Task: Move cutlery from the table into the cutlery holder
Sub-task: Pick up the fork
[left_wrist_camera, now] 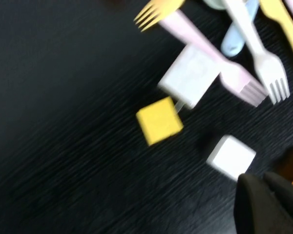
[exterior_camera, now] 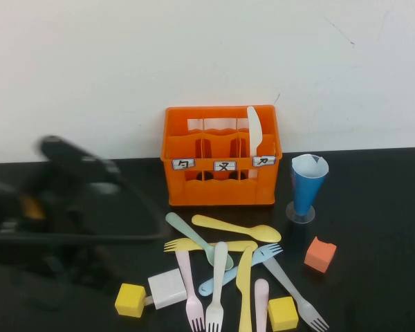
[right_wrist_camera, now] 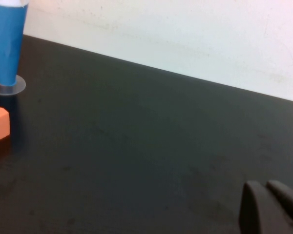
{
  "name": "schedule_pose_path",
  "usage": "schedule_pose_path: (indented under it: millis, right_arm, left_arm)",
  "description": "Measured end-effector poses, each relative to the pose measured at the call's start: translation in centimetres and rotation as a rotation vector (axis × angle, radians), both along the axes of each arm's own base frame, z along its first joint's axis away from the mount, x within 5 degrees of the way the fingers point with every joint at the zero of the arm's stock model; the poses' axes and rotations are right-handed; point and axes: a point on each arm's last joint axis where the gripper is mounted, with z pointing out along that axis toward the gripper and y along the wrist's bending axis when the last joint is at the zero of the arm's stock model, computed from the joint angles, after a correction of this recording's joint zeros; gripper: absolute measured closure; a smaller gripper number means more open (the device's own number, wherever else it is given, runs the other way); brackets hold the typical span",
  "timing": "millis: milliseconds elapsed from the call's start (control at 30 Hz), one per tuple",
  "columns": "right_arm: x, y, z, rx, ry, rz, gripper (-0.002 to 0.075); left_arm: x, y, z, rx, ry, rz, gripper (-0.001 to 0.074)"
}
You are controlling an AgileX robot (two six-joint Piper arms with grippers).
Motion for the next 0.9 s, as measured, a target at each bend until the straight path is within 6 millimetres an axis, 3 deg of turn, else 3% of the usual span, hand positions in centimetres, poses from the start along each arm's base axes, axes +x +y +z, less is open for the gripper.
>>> schedule_pose_path:
  millis: [300, 433, 633, 900]
  right_arm:
    - [0.0, 0.0, 0.0, 0.0, 0.0, 0.0, 0.073]
    - [0.0, 0.0, 0.0, 0.0, 0.0, 0.0, 0.073]
    - [0.0, 0.0, 0.0, 0.0, 0.0, 0.0, 0.073]
    - [0.0, 0.0, 0.0, 0.0, 0.0, 0.0, 0.073]
  left_arm:
    - [3.9, -7.5, -3.9, 0.055, 0.082, -0.018, 0.0728]
    - [5.9, -10.3, -6.2, 0.089, 0.138, -0.031, 0.0632]
    - [8.8, -14.0, -10.0, 0.12, 0.202, -0.02, 0.0394]
    - [11.5, -16.5, -14.5, 0.125, 0.27, 0.089, 0.0386]
